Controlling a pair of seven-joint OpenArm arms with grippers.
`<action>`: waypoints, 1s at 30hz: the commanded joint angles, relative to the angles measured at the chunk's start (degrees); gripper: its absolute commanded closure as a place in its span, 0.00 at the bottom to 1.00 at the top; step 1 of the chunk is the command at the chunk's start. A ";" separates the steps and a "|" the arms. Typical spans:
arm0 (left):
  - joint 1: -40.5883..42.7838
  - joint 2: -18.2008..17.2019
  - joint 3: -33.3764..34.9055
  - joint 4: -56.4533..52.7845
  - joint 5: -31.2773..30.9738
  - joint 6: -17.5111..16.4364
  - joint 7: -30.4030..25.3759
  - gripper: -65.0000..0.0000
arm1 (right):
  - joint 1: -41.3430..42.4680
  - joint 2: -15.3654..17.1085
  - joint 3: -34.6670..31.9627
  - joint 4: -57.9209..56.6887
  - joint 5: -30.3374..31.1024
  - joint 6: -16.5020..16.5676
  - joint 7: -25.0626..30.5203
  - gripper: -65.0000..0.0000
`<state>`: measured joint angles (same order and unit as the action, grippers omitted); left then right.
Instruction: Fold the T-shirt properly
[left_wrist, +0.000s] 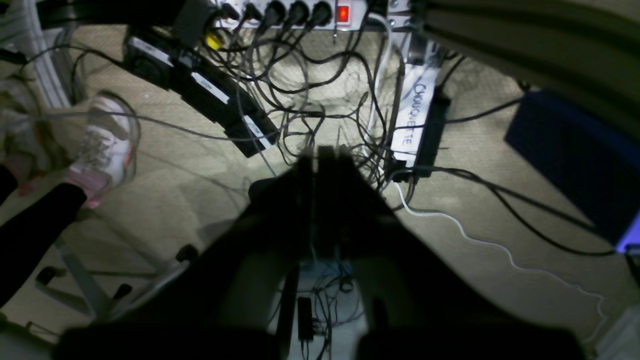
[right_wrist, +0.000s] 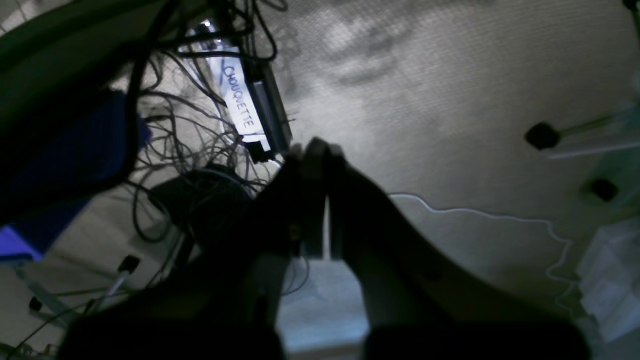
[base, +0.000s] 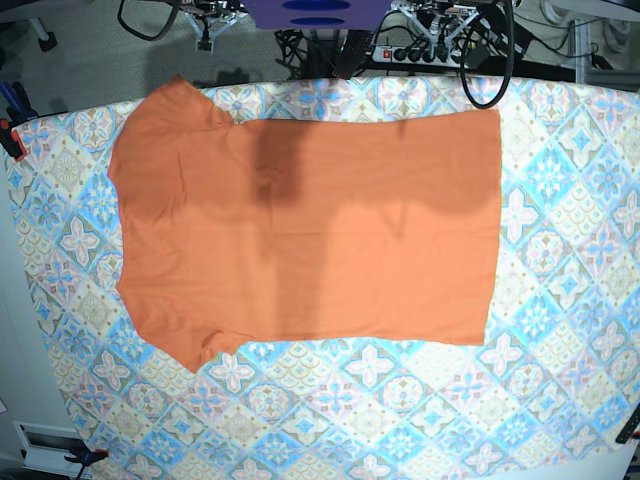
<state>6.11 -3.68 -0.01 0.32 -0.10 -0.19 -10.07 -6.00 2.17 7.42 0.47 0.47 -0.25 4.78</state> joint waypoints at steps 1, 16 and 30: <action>0.70 -0.23 -0.03 0.08 -0.12 0.14 -1.50 1.00 | -0.81 0.33 0.10 -0.07 0.10 -0.14 1.95 1.00; 8.00 -3.66 -0.12 -0.19 -3.81 0.05 -21.72 1.00 | -8.99 1.47 7.83 -0.47 0.10 -0.14 21.99 1.00; 18.46 -3.66 -7.07 -0.19 -3.90 0.32 -51.43 1.00 | -18.75 1.47 7.83 -0.47 0.10 -0.14 52.76 1.00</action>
<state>23.49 -7.01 -7.20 0.34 -3.55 -0.01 -60.60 -23.75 3.33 15.18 0.10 0.23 -0.25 56.45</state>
